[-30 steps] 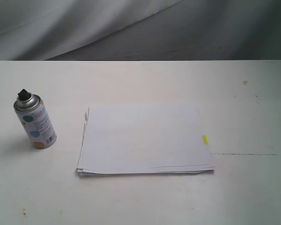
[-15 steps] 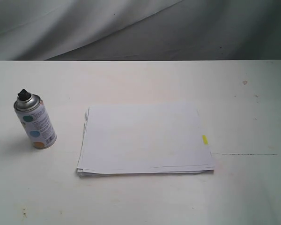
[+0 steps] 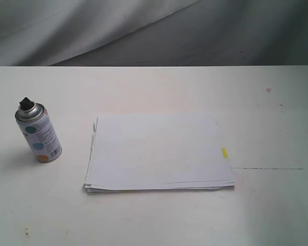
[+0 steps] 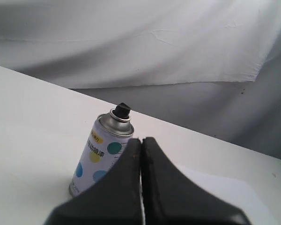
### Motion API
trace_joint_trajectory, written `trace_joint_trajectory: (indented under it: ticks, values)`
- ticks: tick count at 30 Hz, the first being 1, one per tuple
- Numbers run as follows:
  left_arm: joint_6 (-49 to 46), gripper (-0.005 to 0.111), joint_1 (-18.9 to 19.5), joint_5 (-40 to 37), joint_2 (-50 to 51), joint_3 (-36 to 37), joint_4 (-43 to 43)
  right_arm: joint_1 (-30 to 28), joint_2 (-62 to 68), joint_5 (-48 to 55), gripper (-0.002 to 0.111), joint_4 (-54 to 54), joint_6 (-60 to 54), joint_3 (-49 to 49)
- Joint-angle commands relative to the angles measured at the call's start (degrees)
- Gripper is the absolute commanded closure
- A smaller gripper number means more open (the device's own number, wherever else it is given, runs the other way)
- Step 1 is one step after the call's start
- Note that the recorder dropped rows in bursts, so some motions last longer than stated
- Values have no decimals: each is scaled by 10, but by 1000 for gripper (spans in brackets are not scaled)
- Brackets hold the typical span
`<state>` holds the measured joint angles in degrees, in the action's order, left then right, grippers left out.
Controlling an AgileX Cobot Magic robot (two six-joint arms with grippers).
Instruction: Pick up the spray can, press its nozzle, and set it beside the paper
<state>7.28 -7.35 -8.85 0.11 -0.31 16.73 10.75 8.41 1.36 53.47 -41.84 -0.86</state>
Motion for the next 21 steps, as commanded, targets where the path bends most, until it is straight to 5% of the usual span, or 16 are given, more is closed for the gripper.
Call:
trace_joint_trajectory:
  ticks: [1, 9, 13, 21]
  values:
    - [0, 107, 0, -3, -1, 3, -5, 0, -1, -7, 108, 5, 0, 4]
    - [-4, 107, 0, -4, -1, 3, -22, 0, -1, -7, 108, -36, -35, 4]
    - [-4, 107, 0, -4, -1, 3, -80, 0, -1, -6, 108, -145, -64, 4]
    - [-4, 107, 0, -19, -1, 3, -186, 0, -1, -8, 108, -155, -64, 9]
